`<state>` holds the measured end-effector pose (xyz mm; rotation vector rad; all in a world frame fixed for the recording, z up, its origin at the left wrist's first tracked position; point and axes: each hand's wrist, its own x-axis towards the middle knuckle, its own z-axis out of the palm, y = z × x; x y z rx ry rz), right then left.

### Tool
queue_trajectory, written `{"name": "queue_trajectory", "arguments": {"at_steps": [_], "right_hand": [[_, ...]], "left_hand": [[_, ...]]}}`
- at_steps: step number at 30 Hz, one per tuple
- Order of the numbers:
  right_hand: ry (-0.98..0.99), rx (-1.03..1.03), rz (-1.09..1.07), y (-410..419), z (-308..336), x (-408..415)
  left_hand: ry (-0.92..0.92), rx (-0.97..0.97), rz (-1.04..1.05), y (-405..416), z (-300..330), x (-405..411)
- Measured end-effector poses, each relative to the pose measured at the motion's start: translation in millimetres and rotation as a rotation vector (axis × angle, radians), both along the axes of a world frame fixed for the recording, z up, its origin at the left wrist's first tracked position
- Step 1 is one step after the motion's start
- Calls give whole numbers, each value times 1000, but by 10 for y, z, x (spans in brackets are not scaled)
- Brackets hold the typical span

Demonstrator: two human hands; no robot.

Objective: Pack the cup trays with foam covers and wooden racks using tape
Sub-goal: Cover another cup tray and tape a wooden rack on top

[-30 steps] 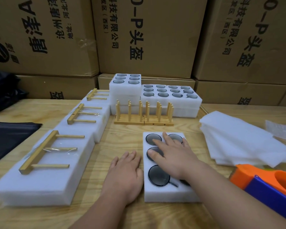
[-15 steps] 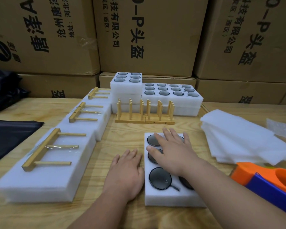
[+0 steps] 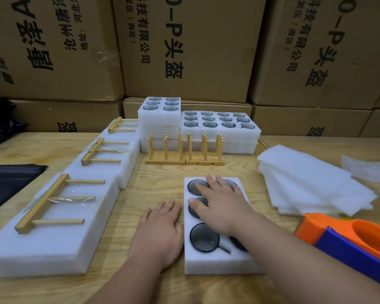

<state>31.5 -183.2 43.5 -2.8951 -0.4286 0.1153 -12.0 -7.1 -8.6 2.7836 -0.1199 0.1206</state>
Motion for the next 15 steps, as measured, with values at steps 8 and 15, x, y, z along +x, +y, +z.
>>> {"name": "queue_trajectory", "arguments": {"at_steps": [8, 15], "right_hand": [[-162, 266, -133, -454, 353, 284], [-270, 104, -471, -1343, 721, 698]], "left_hand": [[-2, -5, -2, 7, 7, -10], [2, -11, -1, 11, 0, -4]]}}
